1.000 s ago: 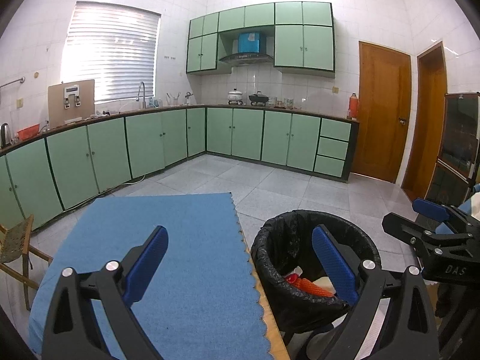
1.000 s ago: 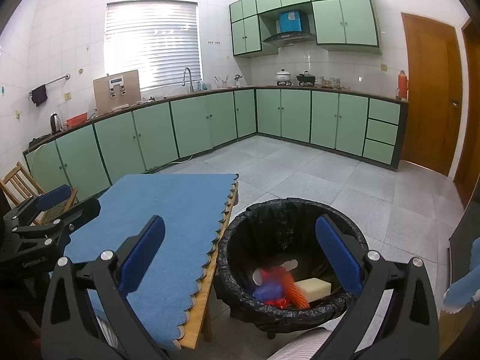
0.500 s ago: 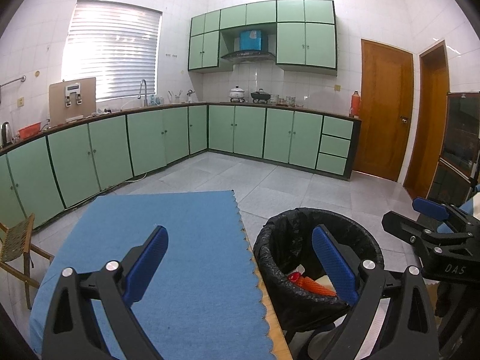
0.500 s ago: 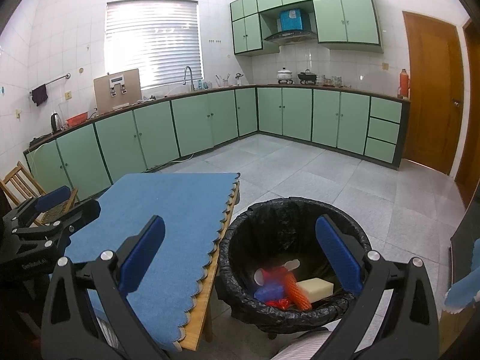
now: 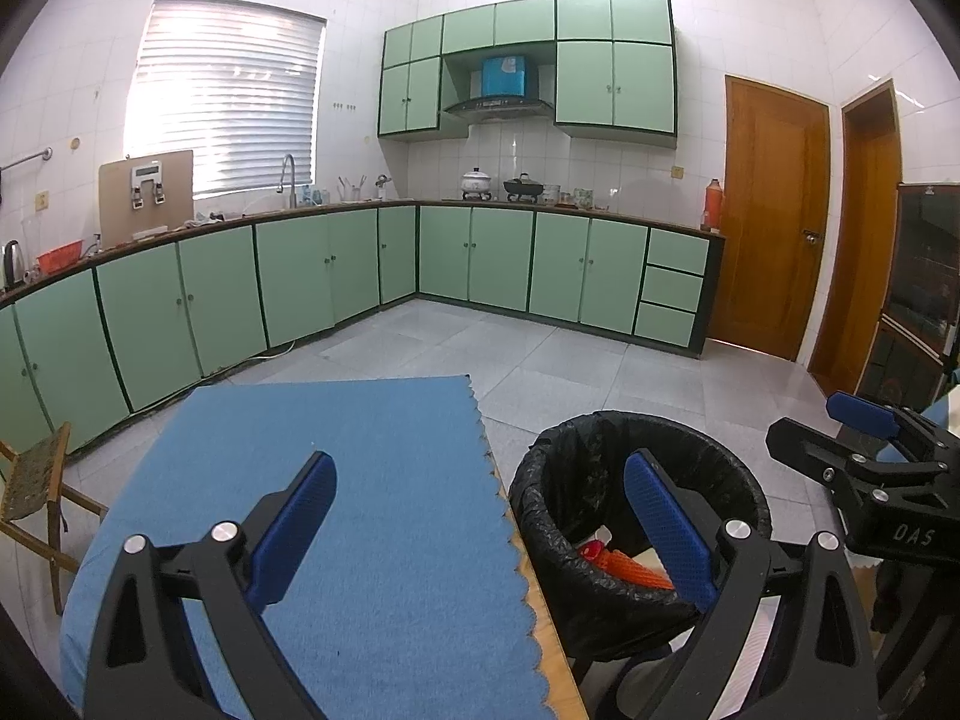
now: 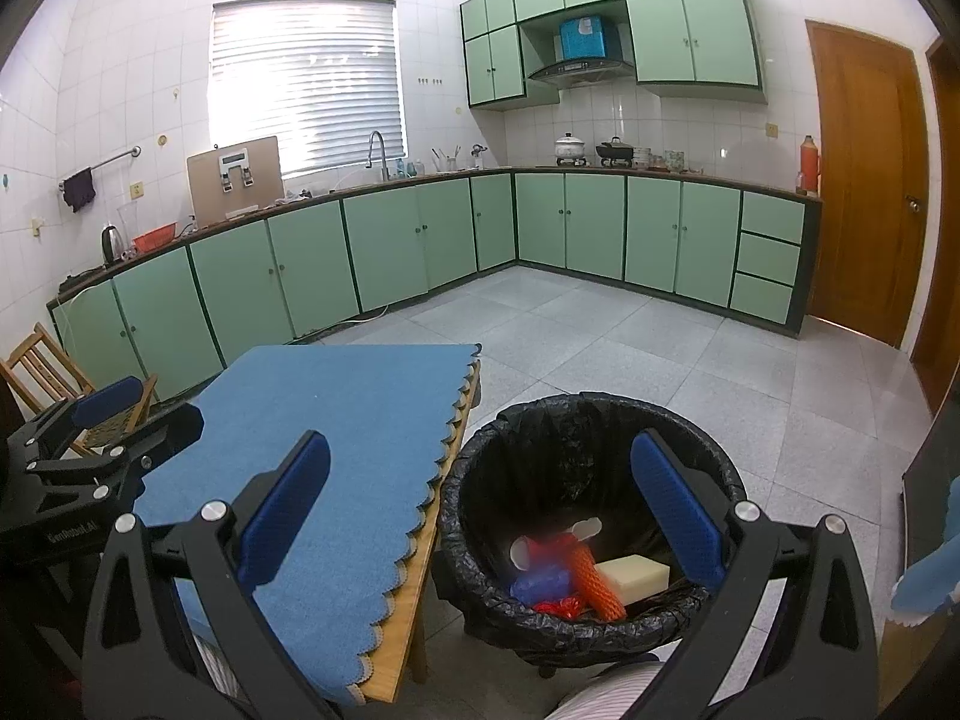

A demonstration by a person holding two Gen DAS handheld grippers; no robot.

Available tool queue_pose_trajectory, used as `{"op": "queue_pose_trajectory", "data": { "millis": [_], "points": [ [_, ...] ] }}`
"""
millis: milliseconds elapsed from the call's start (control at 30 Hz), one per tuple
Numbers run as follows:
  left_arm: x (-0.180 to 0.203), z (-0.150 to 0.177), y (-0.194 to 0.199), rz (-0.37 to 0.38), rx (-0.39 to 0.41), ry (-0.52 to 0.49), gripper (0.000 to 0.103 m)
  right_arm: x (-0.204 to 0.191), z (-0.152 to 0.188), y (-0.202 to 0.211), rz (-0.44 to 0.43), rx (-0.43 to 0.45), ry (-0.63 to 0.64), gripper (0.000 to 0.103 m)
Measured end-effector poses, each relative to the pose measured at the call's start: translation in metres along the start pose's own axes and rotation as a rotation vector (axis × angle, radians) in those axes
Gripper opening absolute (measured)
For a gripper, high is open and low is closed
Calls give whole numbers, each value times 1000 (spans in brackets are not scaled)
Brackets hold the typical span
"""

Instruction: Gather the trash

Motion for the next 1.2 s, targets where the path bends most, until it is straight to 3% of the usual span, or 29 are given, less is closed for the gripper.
{"op": "queue_pose_trajectory", "data": {
  "millis": [1200],
  "points": [
    [-3,3,-4,-4,-11,-3,95,1,7,-10,-5,-13,-6,98]
  ]
}}
Point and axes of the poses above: each gripper's, at about its wrist camera, not at the fingertips, and y roughly against the way its jaws point, x to its right, z to its underside, the point moved 9 cm from there along -y, roughly the way its jaws point, and after that the axes turned 13 degrees about -z, right-handed, at the moved point
